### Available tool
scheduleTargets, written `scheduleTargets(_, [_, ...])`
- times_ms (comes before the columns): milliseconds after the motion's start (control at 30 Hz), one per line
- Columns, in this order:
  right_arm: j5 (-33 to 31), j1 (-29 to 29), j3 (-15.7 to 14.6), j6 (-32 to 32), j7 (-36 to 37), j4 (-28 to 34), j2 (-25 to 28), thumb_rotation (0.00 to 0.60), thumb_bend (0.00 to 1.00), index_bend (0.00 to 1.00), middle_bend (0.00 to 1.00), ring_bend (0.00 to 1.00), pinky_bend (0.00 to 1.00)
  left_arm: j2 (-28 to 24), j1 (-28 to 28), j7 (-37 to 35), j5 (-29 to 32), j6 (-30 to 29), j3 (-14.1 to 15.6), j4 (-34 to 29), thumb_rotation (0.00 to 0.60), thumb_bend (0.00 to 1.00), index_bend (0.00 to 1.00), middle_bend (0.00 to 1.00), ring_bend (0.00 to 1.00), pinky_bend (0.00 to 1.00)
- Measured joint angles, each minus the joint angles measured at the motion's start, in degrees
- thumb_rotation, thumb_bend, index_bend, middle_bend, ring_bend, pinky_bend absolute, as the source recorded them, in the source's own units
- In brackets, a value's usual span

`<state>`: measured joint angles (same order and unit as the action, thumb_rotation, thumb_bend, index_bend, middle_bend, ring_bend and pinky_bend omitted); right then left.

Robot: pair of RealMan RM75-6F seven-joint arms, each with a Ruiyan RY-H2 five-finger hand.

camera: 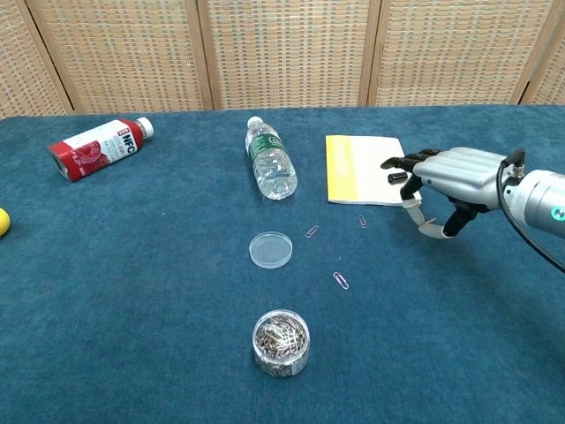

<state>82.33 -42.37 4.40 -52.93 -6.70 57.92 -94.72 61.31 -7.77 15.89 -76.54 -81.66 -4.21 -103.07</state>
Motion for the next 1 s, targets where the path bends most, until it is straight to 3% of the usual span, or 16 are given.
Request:
scheduleTargets(267, [5.36,0.52,-0.52,-6.09,1.57,9.56,5.6,0.6,0.38,0.67,0.0,0.0,0.0,-0.18,0.01,-0.37,-0.41,0.01,0.16,-0.07,0.6,0.0,0.0,0.0,0.0,0.0])
scheduleTargets(633, [20.63,-2.24,-5.36,-9.95,1.74,26.31,13.06,0.6,0.38,0.67,0.0,0.0,0.0,-0.43,0.3,-0.58,-1.55,-0.48,0.63,-0.48,0.6,0.0,0.0,0.0,0.0,0.0])
scheduleTargets(1000, [17.4,-6.06,-3.19,-1.81,-5.4,33.43,11.06,0.6,0.38,0.67,0.0,0.0,0.0,-0.47,0.11,-0.87,-1.16,0.1,0.58,-0.19,0.6,0.0,0.0,0.0,0.0,0.0])
